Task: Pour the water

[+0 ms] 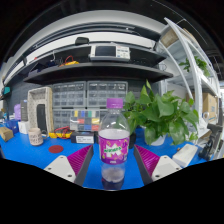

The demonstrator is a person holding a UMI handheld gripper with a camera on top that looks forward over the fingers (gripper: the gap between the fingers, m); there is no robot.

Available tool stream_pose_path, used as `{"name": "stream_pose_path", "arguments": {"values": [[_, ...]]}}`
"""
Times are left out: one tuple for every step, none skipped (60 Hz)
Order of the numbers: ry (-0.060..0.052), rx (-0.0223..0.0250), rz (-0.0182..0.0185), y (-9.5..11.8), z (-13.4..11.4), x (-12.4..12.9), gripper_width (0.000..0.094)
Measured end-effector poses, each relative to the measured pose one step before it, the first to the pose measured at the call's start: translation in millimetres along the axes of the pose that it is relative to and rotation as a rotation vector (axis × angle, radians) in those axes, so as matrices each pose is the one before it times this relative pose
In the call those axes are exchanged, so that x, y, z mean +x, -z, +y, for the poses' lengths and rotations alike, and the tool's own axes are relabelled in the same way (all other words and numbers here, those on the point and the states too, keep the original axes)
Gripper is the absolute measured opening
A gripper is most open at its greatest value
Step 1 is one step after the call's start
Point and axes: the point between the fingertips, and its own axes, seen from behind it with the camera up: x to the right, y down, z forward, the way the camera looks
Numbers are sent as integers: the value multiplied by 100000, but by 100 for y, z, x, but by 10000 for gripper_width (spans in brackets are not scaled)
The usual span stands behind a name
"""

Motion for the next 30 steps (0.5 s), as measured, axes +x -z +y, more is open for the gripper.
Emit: {"name": "stream_pose_path", "arguments": {"values": [[214,248,-133,-318,-41,-83,823],[256,239,-54,-290,3,-76,809],[188,-29,-81,-314,-76,-41,789],[349,354,261,-67,97,-102,773],[296,240,31,-218,4,-37,720],[233,189,92,-201,27,-24,667],[189,77,118,-167,47,-1,613],[256,197,819,-163,-3,149,560],[360,335,824,-92,-41,175,507],[-19,350,345,-54,-36,29,498],[-427,47,143,-47,-10,-19,496],[-229,-353,-98,-132,-212,-205,484],[91,-120,-294,-14,49,-49,471],[156,-14,-13,-214,71,124,495],[-48,-405,177,-47,72,93,434],[-325,-345,271,-22,56,64,422],[-220,-205,204,-26,14,44,395],[105,-244,136,-25,27,6,377],[475,-168,-118,-61,-5,-88,360],[726,-213,-161,-56,-2,-86,344],[698,-436,-61,22,-1,-222,344],[718,-261,-45,-63,-44,-146,344],[797,-252,-163,-95,-11,-41,343],[857,-219,-52,-77,-23,-115,344],[1035,-264,-115,-60,-12,-152,343],[1137,-161,-124,-86,-44,-156,343],[1019,-195,74,-119,-11,-130,343],[640,14,128,-97,-74,-161,344],[762,-13,16,-98,-78,-207,343],[1029,5,-174,-68,-162,-309,343]]}}
